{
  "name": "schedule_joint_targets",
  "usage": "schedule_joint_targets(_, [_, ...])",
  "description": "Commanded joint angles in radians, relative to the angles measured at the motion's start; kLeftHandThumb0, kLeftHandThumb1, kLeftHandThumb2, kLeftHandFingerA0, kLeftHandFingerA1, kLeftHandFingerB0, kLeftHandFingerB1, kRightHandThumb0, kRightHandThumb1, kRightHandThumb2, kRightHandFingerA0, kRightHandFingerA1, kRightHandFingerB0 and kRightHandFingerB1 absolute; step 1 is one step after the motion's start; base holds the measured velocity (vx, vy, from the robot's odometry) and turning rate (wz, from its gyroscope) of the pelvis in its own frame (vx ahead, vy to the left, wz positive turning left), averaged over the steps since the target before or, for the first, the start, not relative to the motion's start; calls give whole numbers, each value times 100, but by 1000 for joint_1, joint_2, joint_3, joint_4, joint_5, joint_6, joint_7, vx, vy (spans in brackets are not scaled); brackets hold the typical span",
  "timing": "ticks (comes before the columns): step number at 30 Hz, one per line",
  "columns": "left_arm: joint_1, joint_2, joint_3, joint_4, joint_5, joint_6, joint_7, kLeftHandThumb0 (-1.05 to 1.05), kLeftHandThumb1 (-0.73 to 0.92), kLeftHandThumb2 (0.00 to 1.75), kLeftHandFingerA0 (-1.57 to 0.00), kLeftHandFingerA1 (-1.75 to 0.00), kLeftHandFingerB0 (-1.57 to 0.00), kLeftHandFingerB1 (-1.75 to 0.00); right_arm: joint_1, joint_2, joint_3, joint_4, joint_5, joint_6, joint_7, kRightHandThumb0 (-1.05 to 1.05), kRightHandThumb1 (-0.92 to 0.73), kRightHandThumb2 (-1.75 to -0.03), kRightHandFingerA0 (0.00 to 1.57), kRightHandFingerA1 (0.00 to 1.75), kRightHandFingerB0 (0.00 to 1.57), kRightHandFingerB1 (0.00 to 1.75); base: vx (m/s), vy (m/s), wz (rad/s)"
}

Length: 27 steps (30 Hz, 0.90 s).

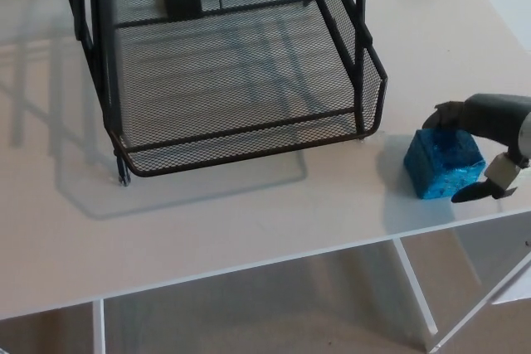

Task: The robot walks towards a desk on which a file tray is kept in the middle and a cube is kept to its right. The robot lifts the cube using its right hand and places it on the file tray.

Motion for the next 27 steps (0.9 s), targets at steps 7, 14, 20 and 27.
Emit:
schedule_joint_targets(7, [9, 18, -18, -6, 25, -26, 1, -71, 75, 103, -32, -58, -20, -49, 91, 10, -35, 18, -26, -116, -160, -35, -72, -61, 83, 105, 44, 35, 0, 0, 0])
schedule_joint_targets(14, [-17, 13, -11, 32, 16, -38, 5, -73, 75, 103, -32, -58, -21, -49, 136, 0, 12, -23, -128, -268, -361, -21, -73, -76, 83, 160, 90, 71, 0, 0, 0])
schedule_joint_targets(20, [-4, 12, -11, 28, 16, -48, 14, -70, 92, 70, -39, -51, -25, -37, 190, -13, 5, 17, -177, -337, -606, -26, -60, -58, 87, 175, 87, 86, 0, 0, 0])
schedule_joint_targets(27, [-21, 18, -24, 45, 27, -43, 14, -70, 92, 72, -37, -52, -22, -38, 228, -92, -65, 22, -145, -407, -691, -22, -71, -68, 89, 169, 81, 103, 0, 0, 0])
